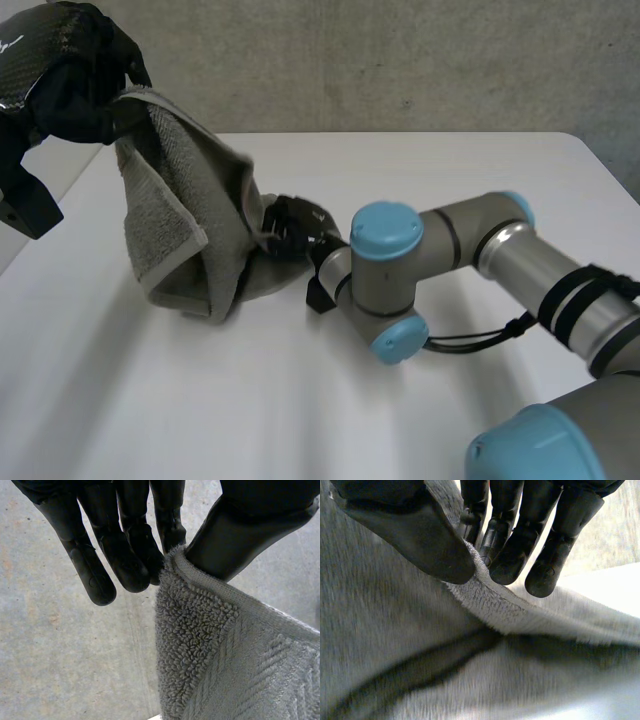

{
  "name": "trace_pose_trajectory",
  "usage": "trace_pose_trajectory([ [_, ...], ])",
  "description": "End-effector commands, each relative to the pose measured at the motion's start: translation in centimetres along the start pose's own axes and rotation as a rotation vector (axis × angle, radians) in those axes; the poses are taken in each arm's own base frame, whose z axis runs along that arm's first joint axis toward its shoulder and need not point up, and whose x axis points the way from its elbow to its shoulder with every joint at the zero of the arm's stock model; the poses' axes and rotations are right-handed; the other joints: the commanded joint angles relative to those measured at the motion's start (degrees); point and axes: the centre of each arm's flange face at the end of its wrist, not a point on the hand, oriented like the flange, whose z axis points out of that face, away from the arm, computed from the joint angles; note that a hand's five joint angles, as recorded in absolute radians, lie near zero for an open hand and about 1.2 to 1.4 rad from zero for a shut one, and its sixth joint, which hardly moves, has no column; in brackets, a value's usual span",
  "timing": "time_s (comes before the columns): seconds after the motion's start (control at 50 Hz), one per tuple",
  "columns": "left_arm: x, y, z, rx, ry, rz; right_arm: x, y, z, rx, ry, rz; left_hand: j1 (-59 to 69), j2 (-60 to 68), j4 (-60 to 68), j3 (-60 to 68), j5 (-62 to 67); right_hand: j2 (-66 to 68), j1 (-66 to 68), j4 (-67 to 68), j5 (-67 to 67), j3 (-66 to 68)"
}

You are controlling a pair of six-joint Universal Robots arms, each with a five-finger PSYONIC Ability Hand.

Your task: Fold the towel.

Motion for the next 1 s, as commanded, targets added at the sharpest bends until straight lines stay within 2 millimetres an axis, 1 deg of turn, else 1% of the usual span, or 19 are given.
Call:
trace_pose_trajectory([
  [0.02,-0.4,-0.1,0.2,0.005,-0.01,0.005,0.1,-7.9,-1.4,0.11,0.035,-0.062,7.42,2.54,1.98,2.88,4.87,5.18,2.65,3.76,3.03,4.02],
  [0.04,-0.4,-0.1,0.2,0.005,-0.01,0.005,1.0,-10.1,-2.1,0.138,0.068,-0.1,7.42,2.54,1.98,2.88,4.87,5.18,2.65,3.76,3.03,4.02],
  [0.06,-0.4,-0.1,0.3,0.005,-0.008,0.005,1.0,-10.1,-2.1,0.138,0.068,-0.101,7.42,2.54,1.98,2.88,4.87,5.18,2.65,3.76,3.03,4.02],
  [0.1,-0.4,-0.1,0.2,0.007,-0.008,0.004,1.4,-13.5,-3.8,0.183,0.102,-0.181,7.42,2.54,1.98,2.88,4.87,5.18,2.65,3.76,3.03,4.02],
  [0.16,-0.4,0.0,0.2,0.004,-0.009,0.004,1.1,-15.0,-4.6,0.205,0.106,-0.222,7.42,2.54,1.98,2.88,4.87,5.18,2.65,3.76,3.03,4.02],
  [0.32,-0.2,1.4,-0.1,-0.033,-0.005,-0.01,0.0,-23.7,-11.1,0.37,0.16,-0.451,7.42,2.54,1.98,2.88,4.87,5.18,2.65,3.76,3.03,4.02],
  [0.4,-0.3,2.3,-0.1,-0.042,-0.002,-0.009,-0.4,-24.2,-12.8,0.334,0.149,-0.621,7.42,2.54,1.98,2.88,4.87,5.18,2.65,3.76,3.03,4.02],
  [0.56,-1.8,6.8,0.9,-0.098,-0.013,-0.033,0.2,-18.4,-15.4,-0.015,0.131,-0.864,7.42,2.54,1.98,2.88,4.87,5.18,2.65,3.76,3.03,4.02],
  [0.6,-2.7,9.8,1.4,-0.165,-0.027,-0.05,0.7,-17.1,-15.7,-0.065,0.131,-0.879,7.42,2.54,1.98,2.88,4.87,5.18,2.65,3.76,3.03,4.02],
  [0.62,-2.7,9.8,1.4,-0.166,-0.027,-0.05,1.4,-15.6,-15.8,-0.114,0.128,-0.883,7.42,2.54,1.98,2.88,4.87,5.18,2.65,3.76,3.03,4.02],
  [0.64,-3.2,11.5,1.5,-0.213,-0.035,-0.047,2.1,-14.1,-15.9,-0.169,0.129,-0.879,7.42,2.54,1.98,2.88,4.87,5.18,2.65,3.76,3.03,4.02],
  [0.66,-3.7,13.2,1.7,-0.263,-0.04,-0.031,2.2,-14.0,-15.9,-0.169,0.129,-0.879,7.42,2.54,1.98,2.88,4.87,5.18,2.65,3.76,3.03,4.02],
  [0.68,-3.7,13.2,1.7,-0.263,-0.04,-0.03,3.1,-12.5,-15.7,-0.225,0.132,-0.869,7.42,2.54,1.98,2.88,4.87,5.18,2.65,3.76,3.03,4.02],
  [0.7,-4.0,14.9,1.6,-0.317,-0.04,-0.006,4.1,-10.7,-15.4,-0.285,0.131,-0.858,7.42,2.54,1.98,2.88,4.87,5.18,2.65,3.76,3.03,4.02],
  [0.78,-3.6,18.0,1.4,-0.411,-0.005,0.065,5.5,-8.9,-15.2,-0.342,0.137,-0.86,7.42,2.54,1.98,2.88,4.87,5.18,2.65,3.76,3.03,4.02],
  [0.82,-3.3,20.5,0.9,-0.493,0.026,0.127,6.1,-8.7,-15.1,-0.341,0.154,-0.861,1.6,-3.27,-3.84,-2.93,-0.95,5.18,2.65,3.76,3.03,4.02],
  [0.94,-3.2,22.4,0.3,-0.561,0.044,0.173,7.3,-7.5,-15.7,-0.338,0.188,-0.868,-13.75,-18.63,-19.2,-18.29,-16.3,5.18,2.65,3.76,3.03,4.02],
  [0.96,-3.2,22.5,0.2,-0.569,0.047,0.179,7.4,-7.4,-15.9,-0.334,0.191,-0.867,-25.08,-29.95,-30.52,-29.61,-27.63,5.18,2.65,3.76,3.03,4.02],
  [1.0,-3.1,22.7,0.0,-0.579,0.045,0.178,7.4,-7.3,-16.0,-0.331,0.189,-0.866,-30.24,-35.11,-35.68,-34.77,-32.79,5.18,2.65,3.76,3.03,4.02],
])
